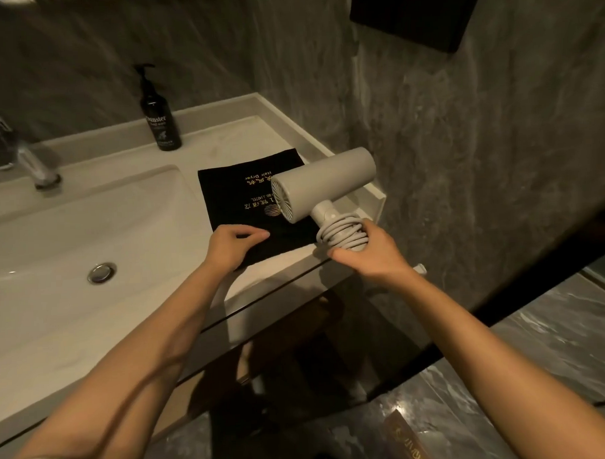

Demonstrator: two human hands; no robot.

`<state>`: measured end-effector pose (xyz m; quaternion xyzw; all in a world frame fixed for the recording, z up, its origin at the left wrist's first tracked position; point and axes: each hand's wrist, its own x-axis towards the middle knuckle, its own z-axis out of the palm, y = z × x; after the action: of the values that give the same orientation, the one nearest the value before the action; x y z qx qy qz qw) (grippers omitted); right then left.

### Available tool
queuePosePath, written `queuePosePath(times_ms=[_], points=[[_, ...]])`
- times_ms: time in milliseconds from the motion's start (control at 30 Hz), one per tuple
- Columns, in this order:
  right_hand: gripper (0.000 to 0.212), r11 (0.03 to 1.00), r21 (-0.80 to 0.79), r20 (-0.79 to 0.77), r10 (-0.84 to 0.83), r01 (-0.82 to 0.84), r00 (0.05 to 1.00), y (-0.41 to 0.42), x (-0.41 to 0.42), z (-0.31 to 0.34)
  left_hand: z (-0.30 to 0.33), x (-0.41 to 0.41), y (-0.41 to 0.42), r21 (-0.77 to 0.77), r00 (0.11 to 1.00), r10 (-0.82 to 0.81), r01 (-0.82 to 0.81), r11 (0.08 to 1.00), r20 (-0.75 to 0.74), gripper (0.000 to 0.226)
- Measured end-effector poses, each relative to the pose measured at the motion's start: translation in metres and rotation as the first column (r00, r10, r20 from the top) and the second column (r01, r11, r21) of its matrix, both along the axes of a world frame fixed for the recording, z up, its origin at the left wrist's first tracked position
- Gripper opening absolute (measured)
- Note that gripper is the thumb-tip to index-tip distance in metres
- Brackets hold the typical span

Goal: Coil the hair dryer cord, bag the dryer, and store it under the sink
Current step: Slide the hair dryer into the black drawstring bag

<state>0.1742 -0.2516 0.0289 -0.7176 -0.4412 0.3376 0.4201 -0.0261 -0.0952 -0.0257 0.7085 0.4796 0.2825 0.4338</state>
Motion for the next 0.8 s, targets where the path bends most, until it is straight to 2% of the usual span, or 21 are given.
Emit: queuePosePath(times_ms=[167, 333, 467, 567, 800], points=[[0.045, 0.994, -0.003, 0.008, 0.106, -0.106, 0.994, -0.009, -0.006, -0.002, 0.02, 0.002, 0.003, -0.041, 0.981, 0.17, -0.167, 0.985, 0.089, 0.017], [0.047, 0.96, -0.008, 0.015, 0.281, -0.281, 0.96, -0.021, -0.016, 0.0, 0.049, 0.002, 0.013, -0.123, 0.947, 0.234, -0.21, 0.97, 0.221, 0.017], [0.04, 0.904, 0.028, -0.032, 0.427, -0.427, 0.904, -0.028, -0.022, 0.007, 0.067, -0.001, 0.014, -0.124, 0.94, 0.21, -0.182, 0.975, 0.27, 0.021], [0.035, 0.853, -0.004, -0.072, 0.521, -0.522, 0.851, -0.029, -0.026, 0.013, 0.075, -0.005, 0.012, -0.123, 0.952, 0.161, -0.133, 0.983, 0.262, 0.021], [0.031, 0.806, -0.091, -0.142, 0.57, -0.585, 0.809, -0.016, -0.029, 0.009, 0.085, -0.014, 0.008, -0.104, 0.962, 0.063, -0.036, 0.994, 0.267, 0.024]])
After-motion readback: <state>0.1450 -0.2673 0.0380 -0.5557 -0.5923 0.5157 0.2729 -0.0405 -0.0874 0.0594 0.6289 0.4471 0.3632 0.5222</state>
